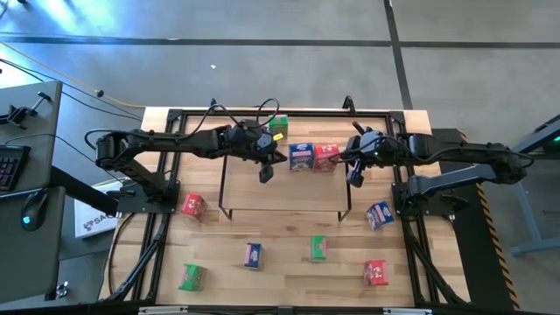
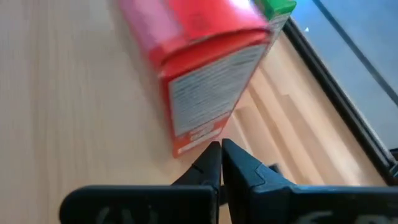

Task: Stack cereal on shelf
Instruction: Put the top blue cereal box on the shelf

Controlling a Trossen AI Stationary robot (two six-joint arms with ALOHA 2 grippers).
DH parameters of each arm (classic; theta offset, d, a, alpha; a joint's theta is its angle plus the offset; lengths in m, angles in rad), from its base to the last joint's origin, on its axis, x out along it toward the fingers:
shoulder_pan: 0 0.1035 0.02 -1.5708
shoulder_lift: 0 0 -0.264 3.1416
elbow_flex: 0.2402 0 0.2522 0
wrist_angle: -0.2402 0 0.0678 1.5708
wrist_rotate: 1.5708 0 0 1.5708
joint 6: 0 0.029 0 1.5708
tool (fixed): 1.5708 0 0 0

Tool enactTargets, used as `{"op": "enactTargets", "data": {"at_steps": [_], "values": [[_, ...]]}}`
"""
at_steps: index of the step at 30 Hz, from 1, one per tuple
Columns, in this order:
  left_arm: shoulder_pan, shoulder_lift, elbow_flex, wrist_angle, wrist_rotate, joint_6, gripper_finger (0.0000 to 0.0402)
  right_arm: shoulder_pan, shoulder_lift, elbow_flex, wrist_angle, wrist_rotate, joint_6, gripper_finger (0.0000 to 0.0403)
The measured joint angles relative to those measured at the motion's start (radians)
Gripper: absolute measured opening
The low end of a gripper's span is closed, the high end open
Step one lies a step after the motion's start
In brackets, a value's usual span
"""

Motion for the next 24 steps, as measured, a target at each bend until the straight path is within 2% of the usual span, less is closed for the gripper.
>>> {"op": "enactTargets", "data": {"at_steps": [3, 24], "values": [[0.000, 0.000, 0.000, -0.004, 0.000, 0.002, 0.0003, 0.012, 0.007, 0.000, 0.009, -0.036, 0.010, 0.0000], [0.068, -0.002, 0.000, 0.013, 0.003, 0.079, 0.0003, 0.022, 0.051, 0.000, 0.063, -0.052, 0.028, 0.0000]]}}
